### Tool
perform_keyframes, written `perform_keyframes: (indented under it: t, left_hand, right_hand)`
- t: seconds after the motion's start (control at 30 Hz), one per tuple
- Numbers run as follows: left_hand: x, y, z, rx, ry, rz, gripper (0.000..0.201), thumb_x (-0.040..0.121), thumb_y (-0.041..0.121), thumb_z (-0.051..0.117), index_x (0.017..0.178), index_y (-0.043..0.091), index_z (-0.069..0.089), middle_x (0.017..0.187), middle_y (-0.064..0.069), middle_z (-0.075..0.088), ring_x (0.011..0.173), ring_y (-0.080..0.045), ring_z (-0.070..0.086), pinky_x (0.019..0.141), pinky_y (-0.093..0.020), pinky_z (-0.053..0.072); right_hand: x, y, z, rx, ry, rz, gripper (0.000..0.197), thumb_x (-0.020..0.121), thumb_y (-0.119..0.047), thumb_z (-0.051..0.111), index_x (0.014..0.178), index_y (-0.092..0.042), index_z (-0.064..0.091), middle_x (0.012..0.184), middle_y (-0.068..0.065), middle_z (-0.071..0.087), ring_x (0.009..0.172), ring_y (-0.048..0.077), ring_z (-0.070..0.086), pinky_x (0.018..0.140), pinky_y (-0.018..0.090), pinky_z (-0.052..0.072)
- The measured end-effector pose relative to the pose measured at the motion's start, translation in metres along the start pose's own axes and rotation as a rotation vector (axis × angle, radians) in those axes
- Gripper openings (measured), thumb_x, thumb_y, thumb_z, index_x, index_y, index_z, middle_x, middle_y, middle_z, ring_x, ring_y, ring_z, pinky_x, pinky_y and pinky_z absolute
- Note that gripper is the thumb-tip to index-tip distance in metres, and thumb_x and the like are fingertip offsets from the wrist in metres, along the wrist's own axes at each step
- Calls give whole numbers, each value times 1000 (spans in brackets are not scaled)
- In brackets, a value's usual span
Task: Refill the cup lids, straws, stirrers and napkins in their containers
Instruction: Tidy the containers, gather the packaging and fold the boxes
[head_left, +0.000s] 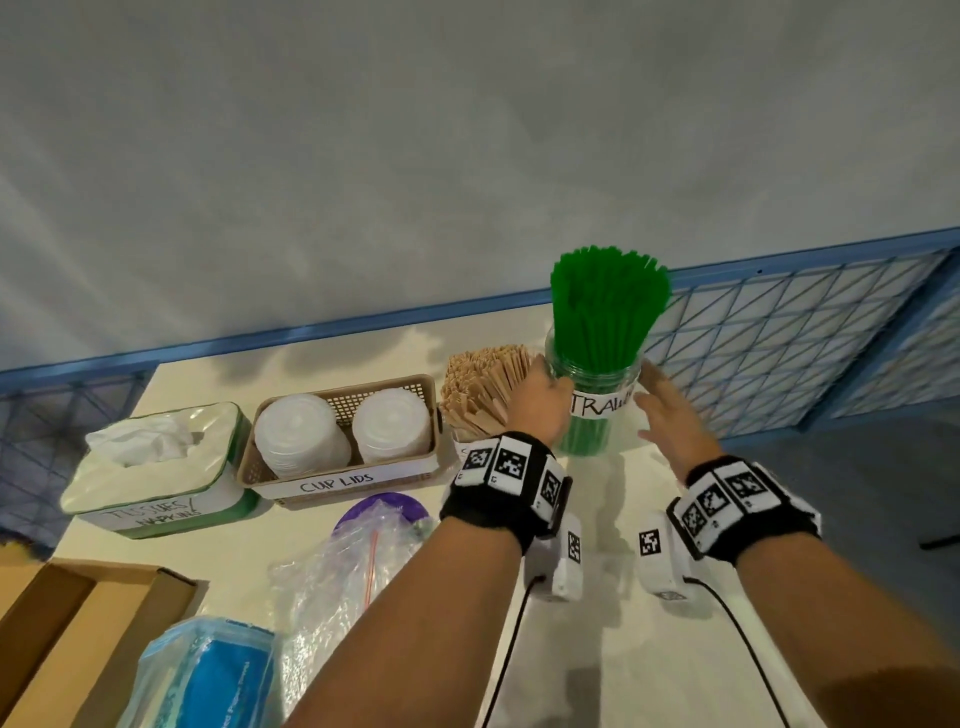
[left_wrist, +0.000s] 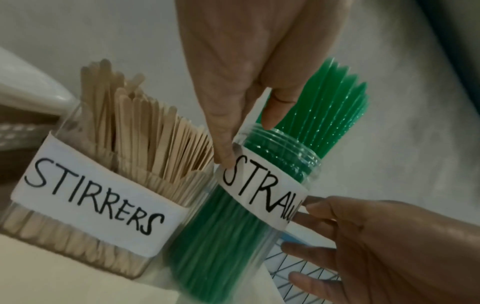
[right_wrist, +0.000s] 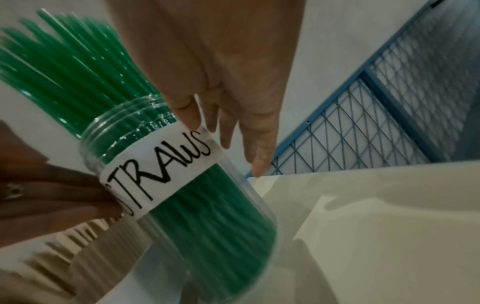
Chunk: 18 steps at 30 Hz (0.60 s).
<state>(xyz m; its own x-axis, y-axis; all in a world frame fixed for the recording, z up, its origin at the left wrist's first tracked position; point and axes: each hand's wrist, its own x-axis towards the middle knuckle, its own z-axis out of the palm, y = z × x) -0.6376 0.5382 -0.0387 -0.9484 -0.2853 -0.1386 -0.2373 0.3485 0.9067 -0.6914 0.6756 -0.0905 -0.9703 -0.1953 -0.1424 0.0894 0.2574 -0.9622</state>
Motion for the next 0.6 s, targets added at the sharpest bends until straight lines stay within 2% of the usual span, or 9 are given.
perform_keyframes:
  t: [0.07,0.17,0.27,0.3,0.37,0.43,0.47,0.53,0.6]
  left_hand:
    - [2,-3,4,4,-2,20,37,98,16,40,133,7,43,101,1,51,91,-12,46,83,-27,39]
    - [2,-3,5,26,-7,32,37,98,16,40,134,7,43,92,7,48,79,-9,44,81,-25,36]
    - [2,-3,5,36,-17,46,37,98,16,40,133,7,44,98,-1,52,77,-9,45,82,-27,38]
    - [2,-4,5,40,-19,44,36,98,16,40,133,7,44,96,0,52,78,-10,45,81,-26,39]
    - [-1,-3,4,67,-22,34,36,98,16,40,133,7,45,84,8,48,75,-10,46,73,-23,40]
    - [-7,2,0,101,-27,17,38,98,16,40,134,5,42,82,8,51,76,-12,51,69,-24,41]
    - [-10,4,-2,120,-30,8,40,98,16,40,136,3,37,87,4,55,83,-17,54,74,-27,42]
    - [-19,9,-9,156,-36,-9,50,99,16,38,144,2,23,97,-2,59,93,-19,57,88,-31,42]
    - [-30,14,-16,186,-25,-5,54,99,16,37,147,5,16,121,-10,58,108,-21,57,98,-32,39]
  right_hand:
    - [-3,-3,0,-5,-21,-12,51,97,-11,42,143,-27,31,133,-11,43,123,9,36,112,42,29]
    - [-4,0,-1,-3,34,-14,50,96,-15,46,142,-29,33,130,-12,45,123,12,40,110,47,32]
    - [-10,1,-1,-26,32,-40,49,97,-16,47,142,-29,33,123,-16,43,119,12,42,108,48,34]
    - [-12,1,-1,-30,27,-45,49,97,-16,47,141,-30,33,123,-17,43,118,12,42,108,48,34]
    - [-12,-2,-1,-48,20,-50,49,97,-15,46,142,-29,32,125,-14,44,122,15,43,108,49,34]
    - [-12,-3,0,-83,25,-42,50,97,-15,44,144,-28,30,135,-8,45,129,21,41,109,50,33]
    - [-11,-2,-1,-98,32,-32,52,97,-15,44,145,-27,28,140,-5,43,131,22,40,109,50,33]
    - [-11,3,-4,-119,75,12,55,97,-15,45,147,-23,23,146,1,39,131,25,39,108,51,34]
    - [-15,11,-8,-109,118,48,53,95,-15,47,144,-17,28,142,8,41,126,26,42,106,47,36]
